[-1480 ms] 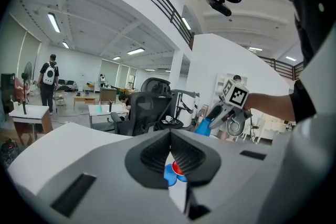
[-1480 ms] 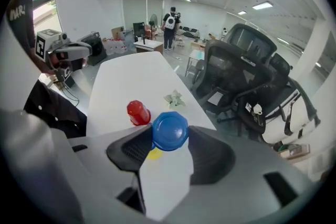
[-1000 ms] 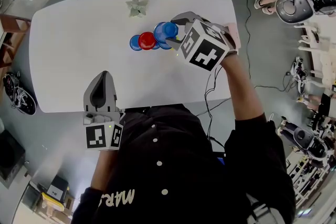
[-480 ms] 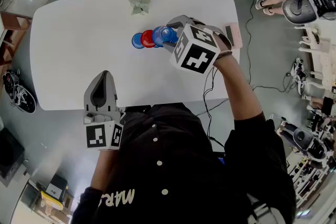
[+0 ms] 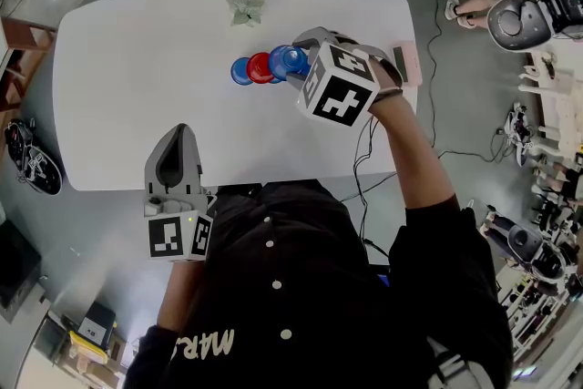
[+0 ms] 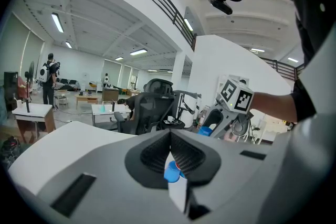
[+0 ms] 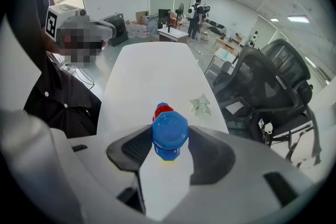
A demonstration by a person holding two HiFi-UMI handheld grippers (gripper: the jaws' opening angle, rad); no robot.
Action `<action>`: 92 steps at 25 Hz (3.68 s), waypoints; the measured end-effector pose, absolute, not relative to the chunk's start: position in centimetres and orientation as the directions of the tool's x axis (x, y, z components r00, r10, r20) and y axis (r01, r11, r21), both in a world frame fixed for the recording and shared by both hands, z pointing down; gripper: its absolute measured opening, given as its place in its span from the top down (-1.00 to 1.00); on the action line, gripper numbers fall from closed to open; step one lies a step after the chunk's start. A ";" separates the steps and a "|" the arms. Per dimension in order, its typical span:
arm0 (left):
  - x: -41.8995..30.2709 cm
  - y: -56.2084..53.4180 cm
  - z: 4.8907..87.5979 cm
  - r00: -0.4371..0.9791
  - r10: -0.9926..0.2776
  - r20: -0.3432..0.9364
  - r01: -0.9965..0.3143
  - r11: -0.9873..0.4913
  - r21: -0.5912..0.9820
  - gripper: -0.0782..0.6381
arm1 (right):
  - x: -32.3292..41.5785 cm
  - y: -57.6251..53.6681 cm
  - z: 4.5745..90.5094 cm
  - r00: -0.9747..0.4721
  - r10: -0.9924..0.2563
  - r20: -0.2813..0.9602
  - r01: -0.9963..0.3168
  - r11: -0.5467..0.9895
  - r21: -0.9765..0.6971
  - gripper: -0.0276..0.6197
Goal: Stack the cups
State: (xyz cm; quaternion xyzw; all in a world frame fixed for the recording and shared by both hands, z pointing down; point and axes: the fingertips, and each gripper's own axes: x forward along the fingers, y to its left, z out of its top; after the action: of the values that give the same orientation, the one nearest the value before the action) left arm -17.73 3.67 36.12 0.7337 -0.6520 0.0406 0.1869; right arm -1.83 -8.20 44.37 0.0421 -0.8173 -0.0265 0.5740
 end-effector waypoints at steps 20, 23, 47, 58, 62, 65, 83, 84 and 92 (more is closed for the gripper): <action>-17.6 3.5 36.0 0.142 -0.942 0.305 -0.973 -0.075 0.218 0.75 | -2.1 -7.9 44.5 -0.377 -0.073 0.923 -0.049 0.997 0.059 0.17; -17.6 3.5 36.0 0.141 -0.942 0.304 -0.973 -0.075 0.219 0.75 | -2.1 -8.1 44.1 -0.395 -0.080 0.915 -0.070 0.996 0.057 0.10; -15.8 2.6 29.9 0.145 -0.973 0.179 -0.988 -0.132 0.084 0.75 | 14.9 -9.2 24.0 -0.533 -0.846 -0.006 -0.846 0.533 -0.034 0.90; -17.3 3.6 26.1 0.107 -0.992 0.072 -0.994 -0.108 0.002 0.75 | 20.6 -4.6 24.1 -0.428 -0.903 -0.030 -0.904 0.428 0.007 0.91; -17.7 4.5 25.8 0.090 -0.994 0.066 -0.996 -0.091 -0.005 0.75 | 21.6 -3.8 24.3 -0.410 -0.912 -0.016 -0.912 0.410 0.017 0.91; -17.8 5.2 25.5 0.082 -0.995 0.055 -0.997 -0.083 -0.003 0.75 | 22.3 -3.5 23.9 -0.403 -0.915 -0.021 -0.915 0.402 0.025 0.91; -17.0 7.7 24.7 0.084 -0.996 0.020 -0.996 -0.084 -0.011 0.75 | 22.4 -1.4 22.7 -0.409 -0.912 -0.040 -0.911 0.405 0.074 0.91; -16.9 7.7 24.7 0.085 -0.996 0.017 -0.996 -0.085 -0.012 0.75 | 22.3 -1.4 22.7 -0.413 -0.910 -0.041 -0.910 0.409 0.071 0.91; -16.2 7.4 24.2 0.093 -0.996 0.010 -0.996 -0.093 -0.014 0.75 | 22.6 -1.4 22.6 -0.423 -0.905 -0.040 -0.905 0.421 0.059 0.91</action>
State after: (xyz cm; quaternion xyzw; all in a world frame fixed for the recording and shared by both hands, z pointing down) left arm -16.17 7.40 24.24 0.7391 -0.6735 0.0085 -0.0020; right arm 22.58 -1.44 22.55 0.5371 -0.8428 -0.0358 -0.0010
